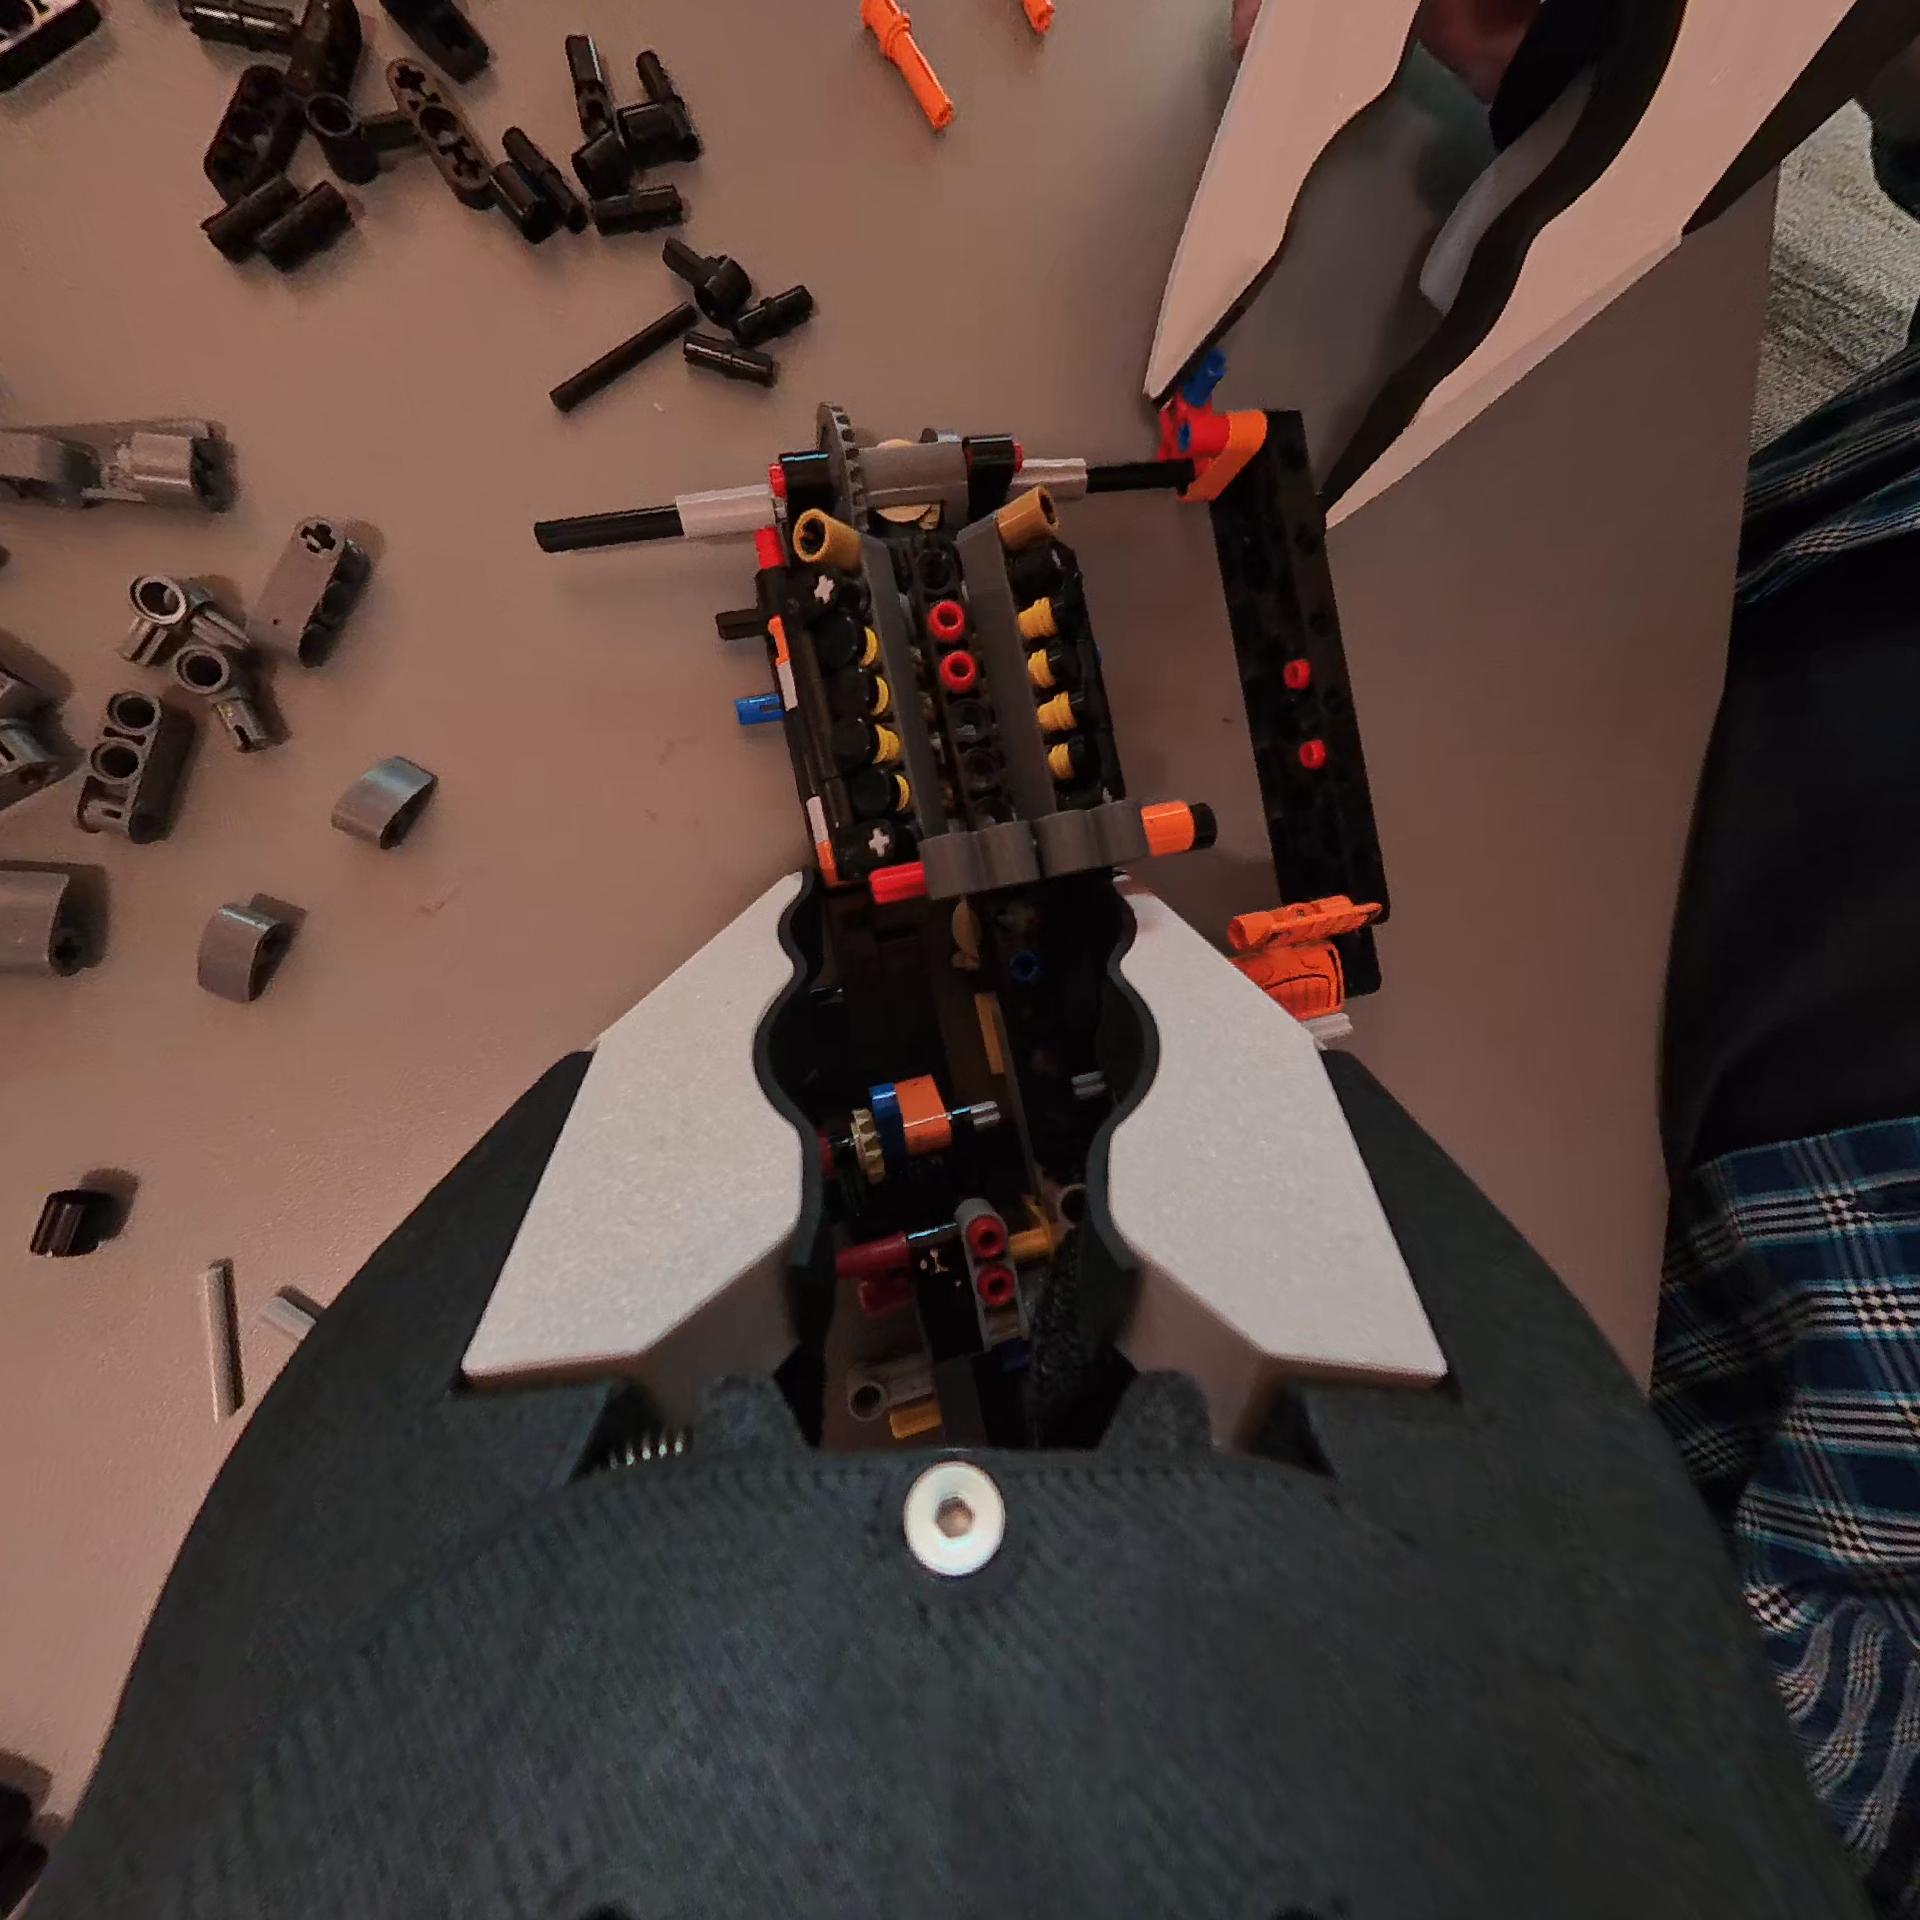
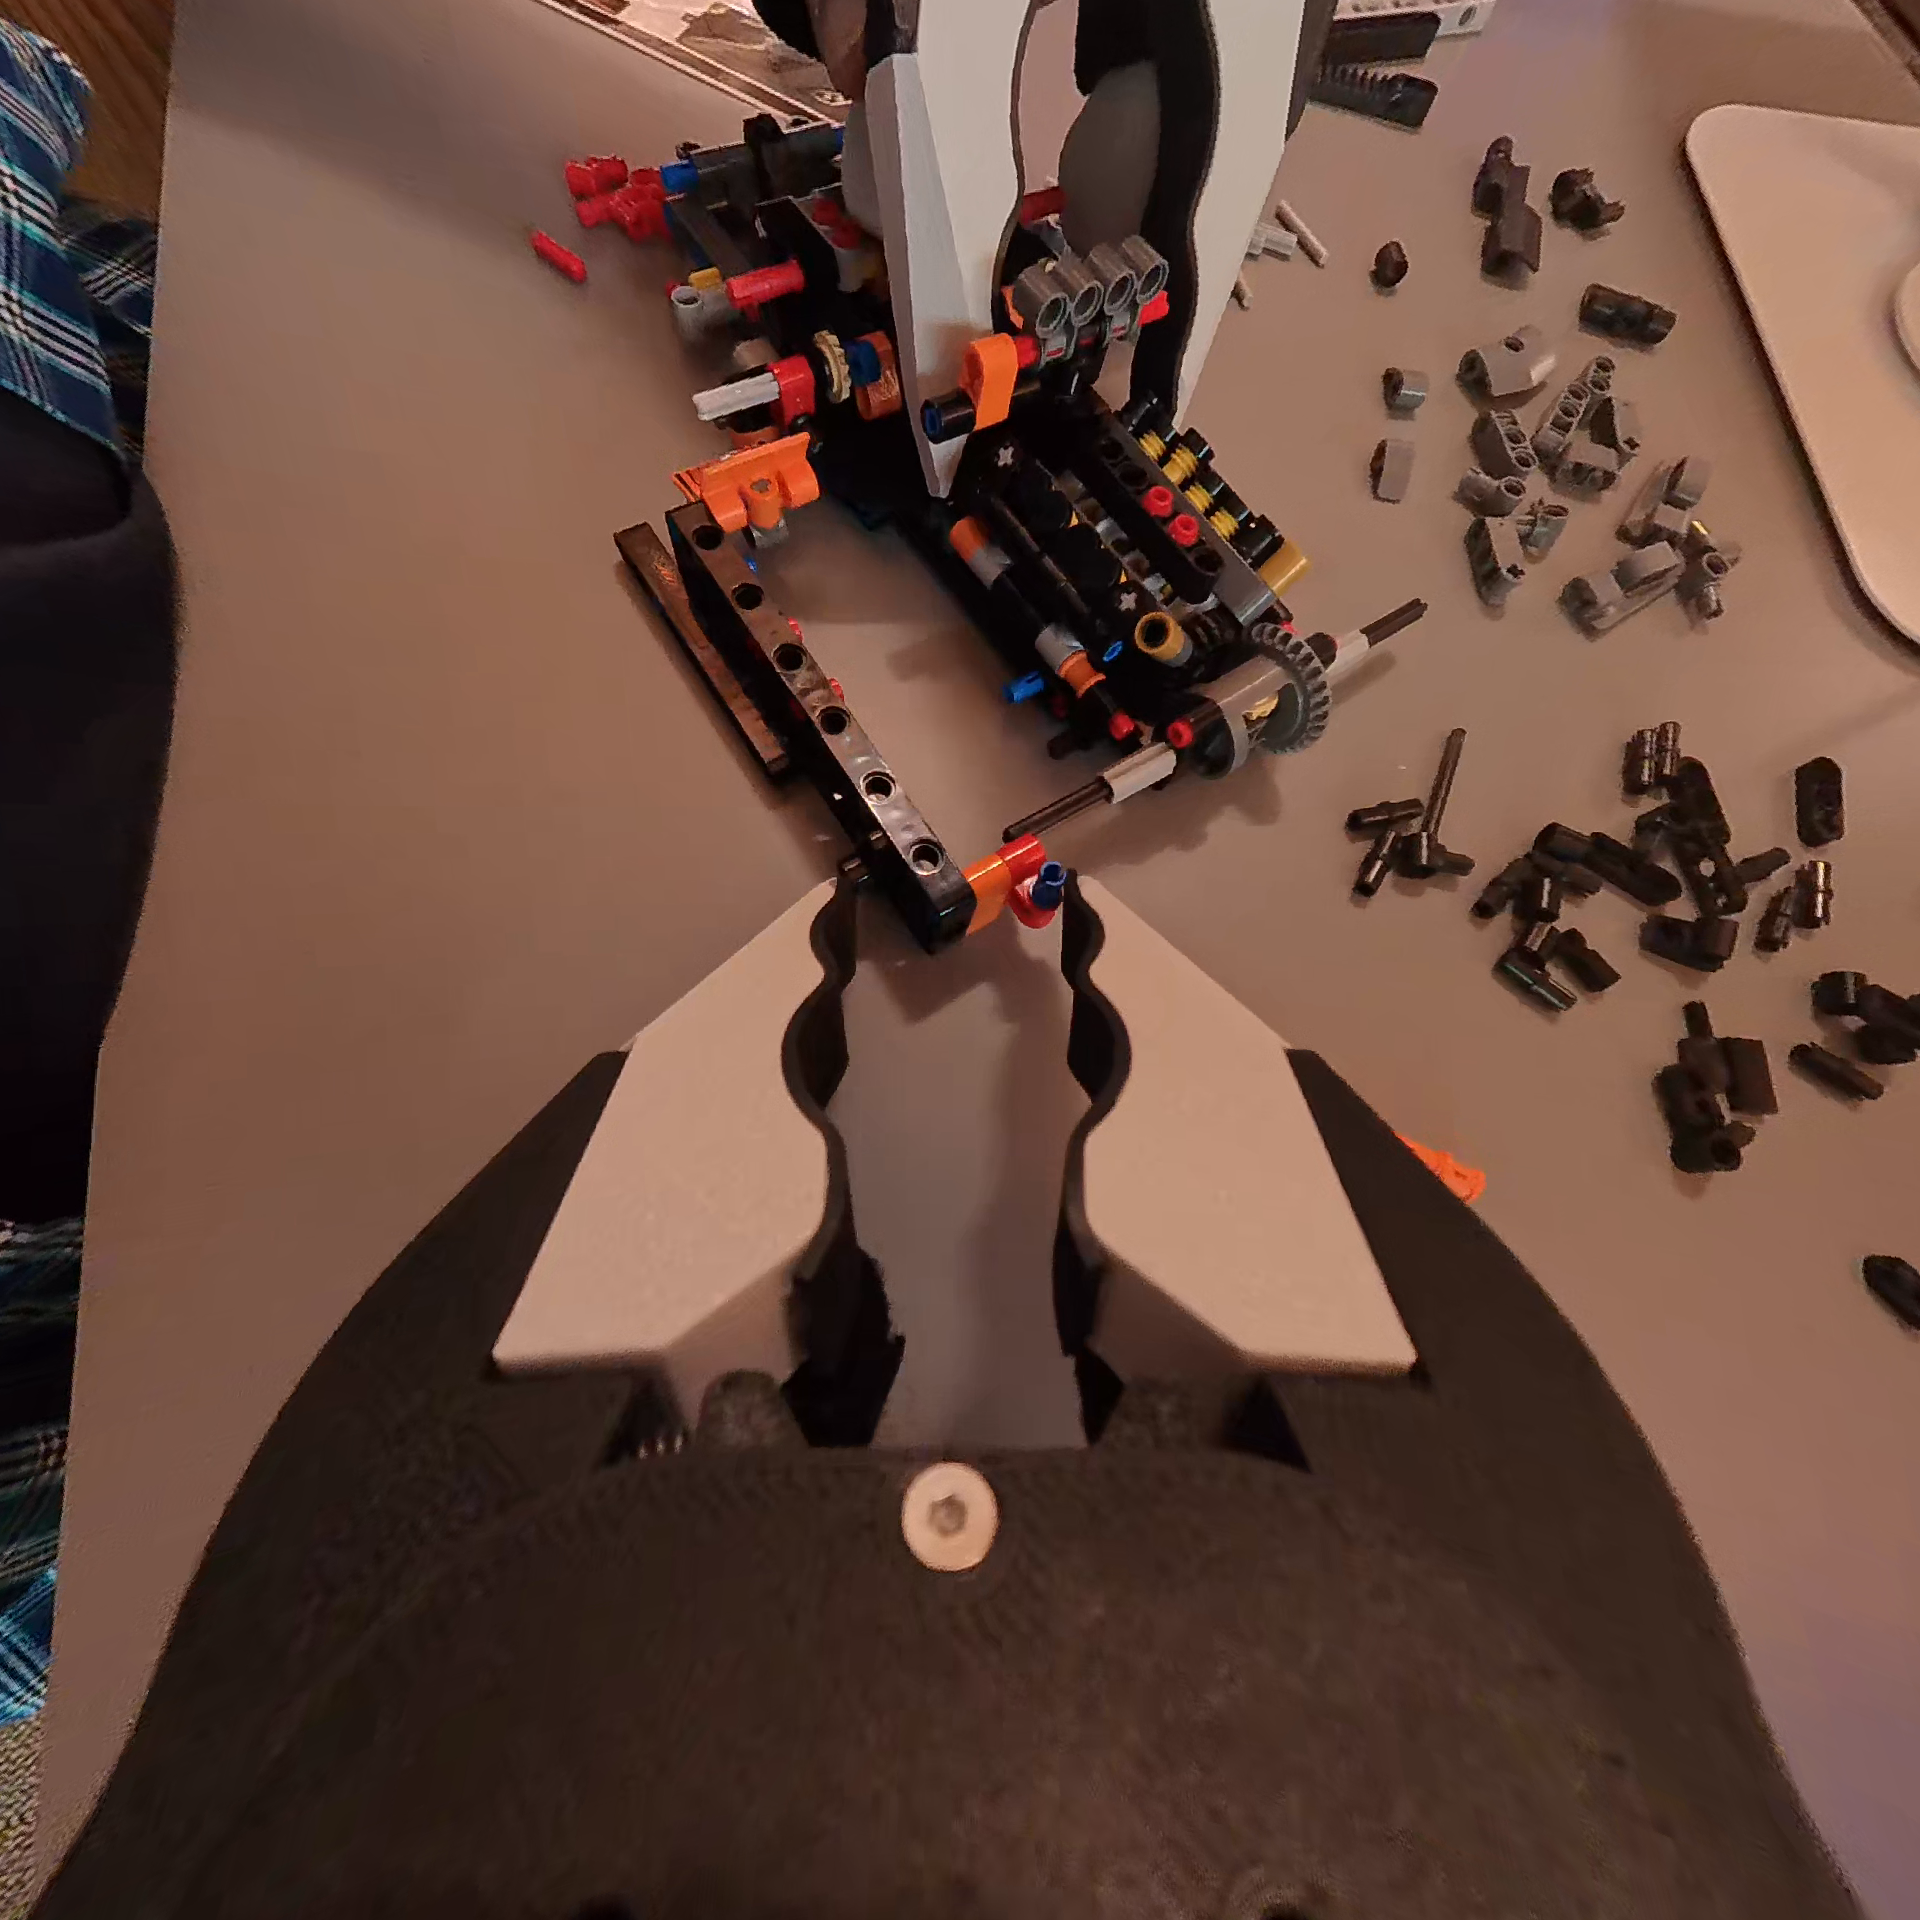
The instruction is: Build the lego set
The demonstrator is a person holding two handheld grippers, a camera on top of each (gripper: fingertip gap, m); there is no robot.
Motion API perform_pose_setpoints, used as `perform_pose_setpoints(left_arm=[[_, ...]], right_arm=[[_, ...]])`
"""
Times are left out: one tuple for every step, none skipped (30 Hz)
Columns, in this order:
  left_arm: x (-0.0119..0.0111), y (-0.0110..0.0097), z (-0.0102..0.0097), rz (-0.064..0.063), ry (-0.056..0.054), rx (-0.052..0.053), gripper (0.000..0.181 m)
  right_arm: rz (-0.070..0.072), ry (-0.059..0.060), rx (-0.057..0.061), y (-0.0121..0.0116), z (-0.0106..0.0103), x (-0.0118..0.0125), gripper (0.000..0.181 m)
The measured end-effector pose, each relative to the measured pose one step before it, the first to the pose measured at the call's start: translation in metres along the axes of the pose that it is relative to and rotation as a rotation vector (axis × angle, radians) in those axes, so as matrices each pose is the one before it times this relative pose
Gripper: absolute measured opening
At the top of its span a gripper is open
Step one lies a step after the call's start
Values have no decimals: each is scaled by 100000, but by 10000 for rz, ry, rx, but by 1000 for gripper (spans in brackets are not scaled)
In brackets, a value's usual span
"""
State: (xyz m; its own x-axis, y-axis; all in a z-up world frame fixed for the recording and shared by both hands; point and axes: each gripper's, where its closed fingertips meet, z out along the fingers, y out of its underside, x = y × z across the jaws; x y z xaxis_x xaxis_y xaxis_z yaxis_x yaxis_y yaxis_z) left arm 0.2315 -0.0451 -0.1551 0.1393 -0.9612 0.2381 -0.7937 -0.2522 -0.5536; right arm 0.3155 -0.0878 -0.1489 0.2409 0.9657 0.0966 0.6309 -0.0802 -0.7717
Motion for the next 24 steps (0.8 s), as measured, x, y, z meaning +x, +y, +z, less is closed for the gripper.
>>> perform_pose_setpoints(left_arm=[[13,1,1,-1,8,-6,52],[20,14,-5,12,14,-8,52],[15,2,-3,-3,16,-3,52],[4,-8,-3,-10,19,0,52],[6,14,4,2,7,-6,52],[-5,3,-2,6,5,-10,52],[3,1,-1,1,8,-8,52],[16,12,-6,4,13,-8,52],[24,14,6,4,20,-12,52],[5,-2,0,0,9,-6,52],[-1,8,4,-5,6,-4,52],[5,7,-6,-1,10,-7,52],[19,17,-6,7,10,-10,52],[19,24,4,9,6,-9,52],[14,7,-3,3,11,-5,52],[23,14,-9,-1,17,-4,52],[8,8,7,-1,7,-2,52],[-6,-4,-3,-8,5,-1,51],[-3,6,-7,-4,3,0,51],[5,7,7,-2,5,-1,52],[0,2,-5,-3,6,2,52],[-3,-6,-2,-10,7,1,52],[8,5,4,-13,8,4,52],[-3,-7,-4,-9,8,7,52]], right_arm=[[8,-31,28,-28,7,-34,37],[41,-28,24,-10,13,-14,37],[36,-30,23,-12,1,1,37],[0,-11,17,3,-4,-9,37],[-33,12,9,5,-5,3,37],[-30,13,0,10,-1,10,37],[-10,-6,6,0,8,-12,37],[-9,-32,17,-10,-6,-44,37],[-26,-12,26,-9,-2,-11,37],[-10,-4,20,-6,19,2,37],[15,-15,26,-11,23,0,37],[6,-21,21,-24,10,-22,37],[-17,-6,27,-22,13,-14,37],[-13,-5,25,-34,13,-17,37],[-12,-14,30,-41,14,-41,37],[-19,-8,34,-47,3,-24,37],[-13,2,12,-23,-2,-7,37],[-9,1,11,-9,0,10,37],[-2,-5,10,-22,1,-4,37],[-3,-7,10,-9,2,4,37],[6,0,1,-17,7,15,37],[-2,8,8,-13,10,32,37],[-8,-2,15,-30,5,4,37],[4,-6,-1,1,4,8,37]])
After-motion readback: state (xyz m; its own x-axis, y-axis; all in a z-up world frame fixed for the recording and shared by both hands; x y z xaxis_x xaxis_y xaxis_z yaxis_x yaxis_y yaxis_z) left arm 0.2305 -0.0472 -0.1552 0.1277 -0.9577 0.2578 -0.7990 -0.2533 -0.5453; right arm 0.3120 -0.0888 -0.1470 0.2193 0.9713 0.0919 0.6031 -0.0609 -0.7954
